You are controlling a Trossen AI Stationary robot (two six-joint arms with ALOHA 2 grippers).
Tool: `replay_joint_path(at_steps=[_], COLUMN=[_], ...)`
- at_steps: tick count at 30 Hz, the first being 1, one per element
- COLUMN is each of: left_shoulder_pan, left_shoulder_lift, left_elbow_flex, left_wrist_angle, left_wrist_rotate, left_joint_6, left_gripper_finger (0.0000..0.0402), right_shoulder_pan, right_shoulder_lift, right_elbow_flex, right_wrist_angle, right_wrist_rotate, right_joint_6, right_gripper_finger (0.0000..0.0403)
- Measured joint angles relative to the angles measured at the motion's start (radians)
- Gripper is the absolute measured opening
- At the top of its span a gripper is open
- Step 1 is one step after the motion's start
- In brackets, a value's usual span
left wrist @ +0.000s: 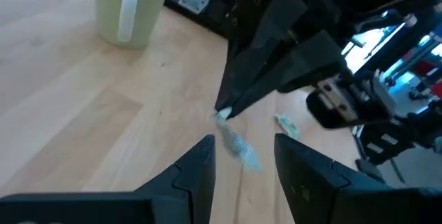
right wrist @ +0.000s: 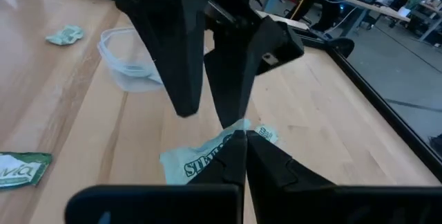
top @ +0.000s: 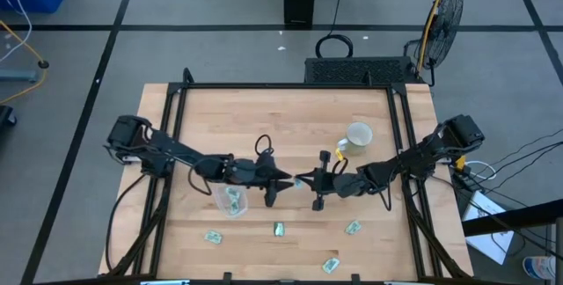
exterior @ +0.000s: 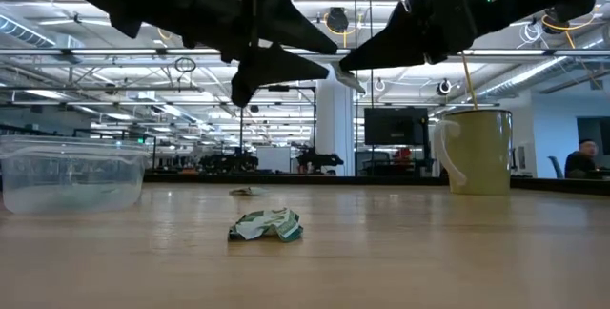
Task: Pick and place Stevia / Truvia into bins
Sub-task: Put the green stevia packet into the transparent bin
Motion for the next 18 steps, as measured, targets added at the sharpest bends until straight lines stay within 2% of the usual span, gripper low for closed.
replay_joint_path(at_steps=[5, 11, 18], left_shoulder_pan=[0.020, 0.024, 0.031], left_shoulder_lift=[0.040, 0.072, 0.072], left_elbow_flex=[0.000, 0.001, 0.001], left_wrist_angle=[0.016, 0.113, 0.104], left_wrist_rotate=[0.023, 0.044, 0.044], left_joint_6=[-0.012, 0.011, 0.034], left_gripper_finger=[0.0152, 0.0152, 0.0141], right_shoulder_pan=[0.000, -0.015, -0.014], right_shoulder_lift=[0.000, 0.000, 0.000], right_elbow_flex=[0.000, 0.000, 0.000], right_wrist_angle=[0.017, 0.022, 0.039], right_wrist_rotate=[0.000, -0.002, -0.031], right_joint_6=[-0.006, -0.005, -0.002], right_gripper_finger=[0.0000, 0.0000, 0.0000])
